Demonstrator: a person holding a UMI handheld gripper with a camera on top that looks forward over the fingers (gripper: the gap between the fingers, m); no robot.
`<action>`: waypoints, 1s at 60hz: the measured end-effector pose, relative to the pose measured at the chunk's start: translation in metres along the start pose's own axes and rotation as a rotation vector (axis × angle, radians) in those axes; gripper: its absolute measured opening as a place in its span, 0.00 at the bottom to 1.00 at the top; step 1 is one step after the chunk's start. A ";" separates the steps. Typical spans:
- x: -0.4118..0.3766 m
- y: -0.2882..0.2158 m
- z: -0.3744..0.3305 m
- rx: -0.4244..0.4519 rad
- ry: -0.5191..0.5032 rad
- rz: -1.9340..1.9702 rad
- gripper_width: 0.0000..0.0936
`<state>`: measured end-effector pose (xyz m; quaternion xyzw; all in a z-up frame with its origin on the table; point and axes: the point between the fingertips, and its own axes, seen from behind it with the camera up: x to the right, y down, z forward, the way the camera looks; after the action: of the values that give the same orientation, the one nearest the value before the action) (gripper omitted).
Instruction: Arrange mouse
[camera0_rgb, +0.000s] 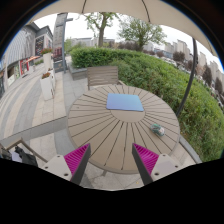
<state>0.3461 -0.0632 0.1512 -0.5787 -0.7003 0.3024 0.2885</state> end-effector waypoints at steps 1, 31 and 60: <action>-0.005 0.002 -0.012 -0.004 0.010 0.007 0.91; 0.181 0.047 0.030 0.018 0.232 0.132 0.91; 0.261 0.046 0.149 0.068 0.233 0.181 0.92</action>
<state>0.2202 0.1869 0.0332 -0.6604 -0.5965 0.2813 0.3590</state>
